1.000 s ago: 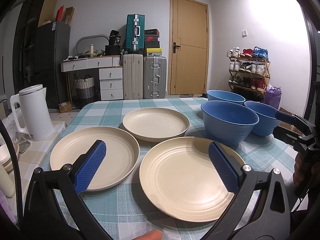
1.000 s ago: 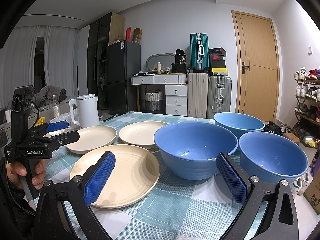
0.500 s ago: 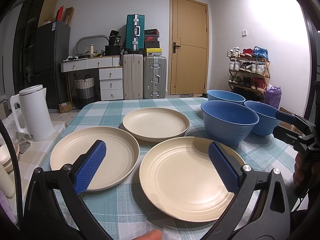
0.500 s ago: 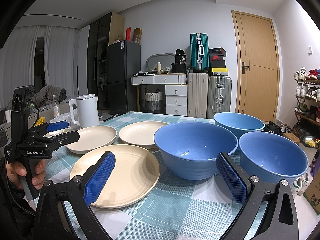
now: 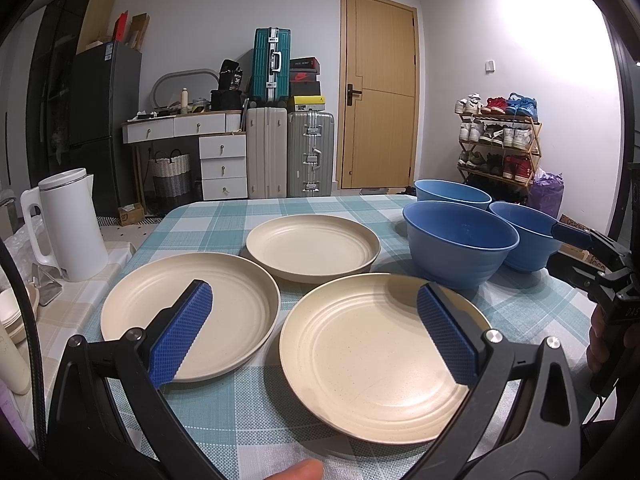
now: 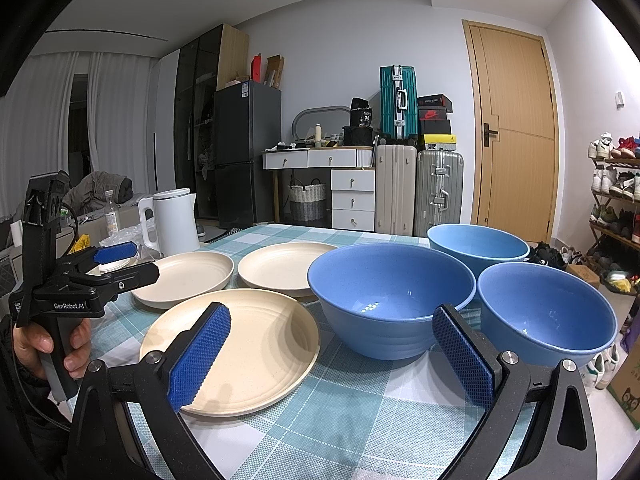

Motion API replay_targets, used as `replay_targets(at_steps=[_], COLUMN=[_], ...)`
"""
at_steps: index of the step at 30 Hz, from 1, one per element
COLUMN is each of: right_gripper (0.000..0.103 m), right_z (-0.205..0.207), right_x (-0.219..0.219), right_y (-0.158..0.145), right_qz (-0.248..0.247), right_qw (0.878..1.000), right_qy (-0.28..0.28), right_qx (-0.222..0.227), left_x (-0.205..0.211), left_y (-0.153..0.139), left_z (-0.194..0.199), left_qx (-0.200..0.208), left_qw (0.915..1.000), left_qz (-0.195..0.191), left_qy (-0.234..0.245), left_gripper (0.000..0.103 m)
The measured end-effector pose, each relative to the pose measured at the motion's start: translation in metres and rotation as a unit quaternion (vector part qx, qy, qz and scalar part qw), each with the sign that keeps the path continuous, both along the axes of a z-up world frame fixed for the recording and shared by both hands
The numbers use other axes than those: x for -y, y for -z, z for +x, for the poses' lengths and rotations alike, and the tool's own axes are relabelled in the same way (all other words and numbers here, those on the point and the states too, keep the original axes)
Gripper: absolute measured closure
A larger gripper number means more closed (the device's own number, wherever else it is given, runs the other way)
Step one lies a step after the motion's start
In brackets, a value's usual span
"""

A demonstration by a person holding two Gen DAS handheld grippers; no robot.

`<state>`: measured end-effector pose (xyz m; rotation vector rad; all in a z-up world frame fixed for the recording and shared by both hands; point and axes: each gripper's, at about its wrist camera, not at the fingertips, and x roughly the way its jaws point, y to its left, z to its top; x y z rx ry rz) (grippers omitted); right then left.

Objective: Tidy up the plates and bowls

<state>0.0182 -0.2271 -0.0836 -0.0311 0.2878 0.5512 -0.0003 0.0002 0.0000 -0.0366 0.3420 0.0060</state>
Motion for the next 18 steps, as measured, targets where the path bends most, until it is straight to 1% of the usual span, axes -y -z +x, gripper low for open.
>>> replay_targets(at_steps=[18], right_gripper=[0.000], right_z=[0.0002], right_x=[-0.0003], right_y=[-0.0001], right_qz=[0.000], right_qw=[1.000], right_qy=[0.000], right_qx=[-0.001], left_x=[-0.0027], left_y=[0.0013], left_z=[0.0014], left_qx=[-0.004], left_qw=[1.0000], left_qz=[0.001], left_qy=[0.002], left_gripper=[0.001])
